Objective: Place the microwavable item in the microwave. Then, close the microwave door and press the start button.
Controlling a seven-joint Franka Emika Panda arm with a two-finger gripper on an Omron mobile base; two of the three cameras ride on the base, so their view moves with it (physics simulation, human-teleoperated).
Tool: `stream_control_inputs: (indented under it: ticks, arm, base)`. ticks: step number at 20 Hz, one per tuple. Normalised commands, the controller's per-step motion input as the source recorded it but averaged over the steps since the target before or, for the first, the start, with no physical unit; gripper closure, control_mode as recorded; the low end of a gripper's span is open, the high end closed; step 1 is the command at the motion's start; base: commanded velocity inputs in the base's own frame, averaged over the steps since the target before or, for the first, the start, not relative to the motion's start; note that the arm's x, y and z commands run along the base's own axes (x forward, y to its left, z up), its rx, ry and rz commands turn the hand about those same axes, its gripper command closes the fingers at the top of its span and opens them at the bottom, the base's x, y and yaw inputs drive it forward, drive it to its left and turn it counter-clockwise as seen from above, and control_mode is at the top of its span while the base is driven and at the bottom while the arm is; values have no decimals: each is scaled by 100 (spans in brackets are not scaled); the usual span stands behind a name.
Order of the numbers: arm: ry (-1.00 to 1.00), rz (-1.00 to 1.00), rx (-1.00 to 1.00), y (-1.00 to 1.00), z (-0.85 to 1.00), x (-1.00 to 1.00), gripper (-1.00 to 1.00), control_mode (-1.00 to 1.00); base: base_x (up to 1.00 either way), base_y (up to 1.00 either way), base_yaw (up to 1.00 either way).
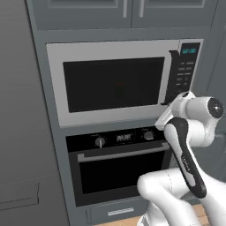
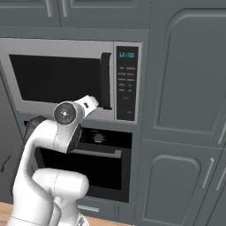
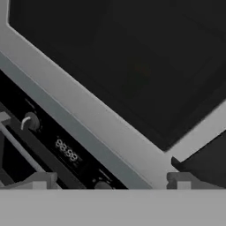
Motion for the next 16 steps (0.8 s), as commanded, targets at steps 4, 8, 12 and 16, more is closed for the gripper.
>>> stream_control_inputs:
  ticks: [4,8,12,16]
  arm:
    - [-16,0,13,-100,-1,-67,-100,-100]
    - [-16,6,14,-92,-13,-13,-100,-100]
    - [-7,10,13,-33,-12,33,-100,-100]
    - [-4,11,9,-1,-35,46,-100,-100]
  base:
    - [0,0,0]
    - [0,0,0]
    - [0,0,0]
    - [0,0,0]
